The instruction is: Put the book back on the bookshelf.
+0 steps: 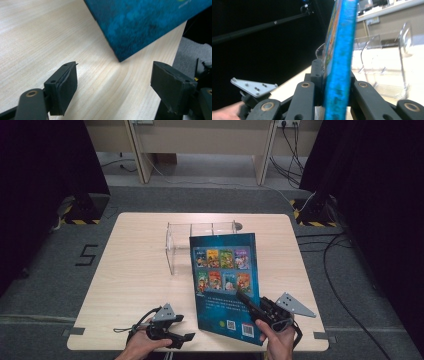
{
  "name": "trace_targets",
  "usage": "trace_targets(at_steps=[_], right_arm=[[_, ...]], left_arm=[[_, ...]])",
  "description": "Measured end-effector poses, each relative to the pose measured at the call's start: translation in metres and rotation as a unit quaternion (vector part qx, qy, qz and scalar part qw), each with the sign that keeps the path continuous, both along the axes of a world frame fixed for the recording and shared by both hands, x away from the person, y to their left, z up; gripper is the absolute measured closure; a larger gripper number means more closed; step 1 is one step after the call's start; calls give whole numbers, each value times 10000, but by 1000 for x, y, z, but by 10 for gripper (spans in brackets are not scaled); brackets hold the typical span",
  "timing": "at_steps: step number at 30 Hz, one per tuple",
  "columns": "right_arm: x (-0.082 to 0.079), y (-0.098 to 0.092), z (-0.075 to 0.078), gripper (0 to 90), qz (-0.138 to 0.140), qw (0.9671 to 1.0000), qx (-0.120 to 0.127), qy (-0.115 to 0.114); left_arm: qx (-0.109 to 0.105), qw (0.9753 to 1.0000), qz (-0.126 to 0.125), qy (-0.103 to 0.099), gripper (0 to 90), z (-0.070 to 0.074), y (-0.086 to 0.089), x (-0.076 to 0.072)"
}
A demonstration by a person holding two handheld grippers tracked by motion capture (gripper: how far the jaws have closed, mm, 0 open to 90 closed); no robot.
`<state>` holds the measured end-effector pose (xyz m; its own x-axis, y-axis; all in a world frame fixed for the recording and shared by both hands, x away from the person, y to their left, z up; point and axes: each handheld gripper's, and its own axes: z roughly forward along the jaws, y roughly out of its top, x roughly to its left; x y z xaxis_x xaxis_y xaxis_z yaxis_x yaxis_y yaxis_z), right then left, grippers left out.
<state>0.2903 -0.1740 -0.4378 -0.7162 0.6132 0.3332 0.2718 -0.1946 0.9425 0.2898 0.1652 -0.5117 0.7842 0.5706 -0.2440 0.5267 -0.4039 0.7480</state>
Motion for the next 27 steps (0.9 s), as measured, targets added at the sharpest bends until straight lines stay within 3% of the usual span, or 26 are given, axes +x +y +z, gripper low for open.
trace_targets(at_steps=[2,7,8,10,13,19,21,26,27], right_arm=[[-1,1,-2,782,52,9995,-224,-221],[-5,2,-3,776,273,9983,-329,-407],[-8,3,0,763,317,9961,-600,-570],[-10,3,2,755,316,9949,-736,-619],[-16,5,5,745,335,9901,-1001,-925],[-18,3,6,742,255,9845,-1184,-1270],[-17,-1,5,742,196,9809,-1245,-1479],[-17,-4,5,739,217,9774,-1373,-1590],[-17,-6,6,739,249,9747,-1501,-1637]], left_arm=[[178,9998,-31,-92,208,-5,-3,-1],[304,9993,-65,-231,210,-6,-6,-4],[315,9992,-69,-248,211,-6,-6,-5],[364,9990,-82,-248,211,-5,-5,-5],[514,9984,-20,-250,209,-4,3,-5],[654,9975,117,-259,208,-2,11,-2],[649,9975,141,-256,207,-2,13,-1],[689,9971,139,-290,207,-3,13,0],[694,9970,136,-304,207,-3,13,0]])
